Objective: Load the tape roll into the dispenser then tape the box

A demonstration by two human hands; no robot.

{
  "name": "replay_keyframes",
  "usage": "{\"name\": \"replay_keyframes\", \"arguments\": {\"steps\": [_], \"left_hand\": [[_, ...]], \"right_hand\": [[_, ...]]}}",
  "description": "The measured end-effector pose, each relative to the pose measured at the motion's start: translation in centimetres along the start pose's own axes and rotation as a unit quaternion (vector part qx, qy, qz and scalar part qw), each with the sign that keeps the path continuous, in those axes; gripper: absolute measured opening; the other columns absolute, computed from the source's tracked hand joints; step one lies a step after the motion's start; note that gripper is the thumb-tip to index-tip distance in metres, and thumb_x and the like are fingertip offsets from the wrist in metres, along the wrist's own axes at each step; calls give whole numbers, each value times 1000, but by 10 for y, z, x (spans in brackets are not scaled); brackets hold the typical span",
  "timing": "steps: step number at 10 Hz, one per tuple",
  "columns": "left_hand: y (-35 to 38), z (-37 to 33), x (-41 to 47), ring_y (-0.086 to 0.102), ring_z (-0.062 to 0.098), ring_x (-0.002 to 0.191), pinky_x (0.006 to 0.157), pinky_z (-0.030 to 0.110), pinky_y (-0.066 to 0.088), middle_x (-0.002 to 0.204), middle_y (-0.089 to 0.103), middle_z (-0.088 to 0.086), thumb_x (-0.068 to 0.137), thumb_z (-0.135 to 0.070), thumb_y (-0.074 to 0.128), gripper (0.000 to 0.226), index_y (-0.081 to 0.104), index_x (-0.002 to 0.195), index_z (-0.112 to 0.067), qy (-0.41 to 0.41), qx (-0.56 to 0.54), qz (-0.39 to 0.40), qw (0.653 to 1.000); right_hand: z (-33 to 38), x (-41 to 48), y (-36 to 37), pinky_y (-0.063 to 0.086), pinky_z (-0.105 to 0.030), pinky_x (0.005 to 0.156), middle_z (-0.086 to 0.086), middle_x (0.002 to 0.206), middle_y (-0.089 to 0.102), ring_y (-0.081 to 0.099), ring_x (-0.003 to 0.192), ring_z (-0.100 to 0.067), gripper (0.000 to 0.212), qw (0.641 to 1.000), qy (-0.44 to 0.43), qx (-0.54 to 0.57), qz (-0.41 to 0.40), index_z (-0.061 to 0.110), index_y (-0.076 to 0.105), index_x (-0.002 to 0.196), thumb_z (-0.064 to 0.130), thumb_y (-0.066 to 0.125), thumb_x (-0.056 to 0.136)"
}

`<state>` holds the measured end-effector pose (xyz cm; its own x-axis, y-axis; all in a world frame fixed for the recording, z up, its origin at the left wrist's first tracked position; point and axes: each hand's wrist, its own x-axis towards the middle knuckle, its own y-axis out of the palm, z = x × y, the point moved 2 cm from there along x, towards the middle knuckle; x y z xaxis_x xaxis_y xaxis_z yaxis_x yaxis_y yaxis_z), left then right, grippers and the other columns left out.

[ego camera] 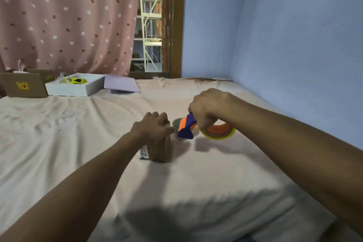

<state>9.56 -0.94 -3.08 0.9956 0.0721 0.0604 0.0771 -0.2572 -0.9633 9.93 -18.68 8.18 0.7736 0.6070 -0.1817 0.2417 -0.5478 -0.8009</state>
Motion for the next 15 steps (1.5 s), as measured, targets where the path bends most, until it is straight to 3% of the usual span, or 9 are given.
{"name": "replay_keyframes", "arguments": {"steps": [2, 4, 6, 8, 10, 11, 12, 14, 15], "left_hand": [[-18, -6, -8, 35, 31, 121, 98, 45, 41, 111, 40, 3, 48, -68, 43, 82, 57, 116, -24, -39, -36, 31, 998], [-30, 9, -15, 31, 39, 131, 100, 44, 39, 137, 36, 17, 59, -71, 65, 97, 43, 136, -16, -174, 27, 34, 984], [-52, 14, -22, 57, 27, 92, 75, 30, 46, 99, 60, 5, 73, -54, 69, 55, 59, 113, -17, -180, 99, 72, 976], [-53, 36, -24, 42, 31, 121, 95, 36, 38, 108, 61, -1, 87, -40, 37, 37, 59, 112, -24, -180, 154, 97, 967], [-65, 49, -28, 45, 30, 133, 99, 34, 40, 143, 53, 10, 96, -57, 41, 60, 51, 140, -18, -214, 136, 83, 964], [-61, 52, -30, 47, 31, 127, 93, 34, 44, 133, 55, 11, 93, -47, 46, 51, 53, 132, -17, -213, 111, 48, 969], [-54, 50, -30, 40, 32, 133, 105, 40, 42, 140, 49, 9, 95, -54, 43, 51, 52, 133, -22, -200, 120, 48, 971], [-50, 48, -28, 32, 41, 143, 109, 56, 33, 164, 20, 14, 71, -94, 19, 108, 23, 156, -28, -253, 126, 9, 959], [-56, 36, -24, 38, 32, 140, 113, 52, 28, 157, 37, 10, 91, -70, 27, 78, 44, 148, -19, -214, 188, -63, 957]], "right_hand": [[-3, 1, 25, 46, -29, 56, -9, 91, 62, 61, 71, -23, 34, 963, 49, 263, 17, 17, 57, 106, 20, 58, 73], [-20, 10, 60, 50, -29, 52, -13, 65, 58, 56, 53, -28, 14, 830, 155, 536, 22, 5, 60, 77, 9, 66, 65], [-38, 8, 119, 61, -38, 64, -16, 80, 62, 62, 67, -30, 22, 738, 255, 623, 46, 2, 65, 90, 6, 70, 69], [-37, 3, 146, 47, -26, 55, -11, 73, 59, 58, 61, -24, 10, 757, 285, 587, 41, 8, 62, 82, 12, 67, 74], [-30, 4, 154, 49, -25, 53, -9, 79, 65, 63, 64, -23, 25, 798, 280, 529, 73, 12, 61, 87, 20, 77, 69], [-29, 5, 158, 48, -24, 53, -7, 80, 63, 63, 65, -22, 30, 804, 283, 518, 68, 12, 62, 93, 21, 78, 70], [-27, 6, 158, 55, -30, 63, -8, 82, 64, 66, 70, -24, 37, 812, 275, 510, 73, 10, 63, 100, 23, 81, 71], [-45, 9, 129, 58, -37, 80, -11, 99, 69, 69, 87, -26, 39, 843, 246, 468, 98, 13, 64, 90, 43, 78, 70], [-46, 28, 97, 52, -35, 81, -12, 121, 66, 63, 107, -29, 40, 883, 226, 412, -7, 16, 65, 99, 51, 63, 80]]}}
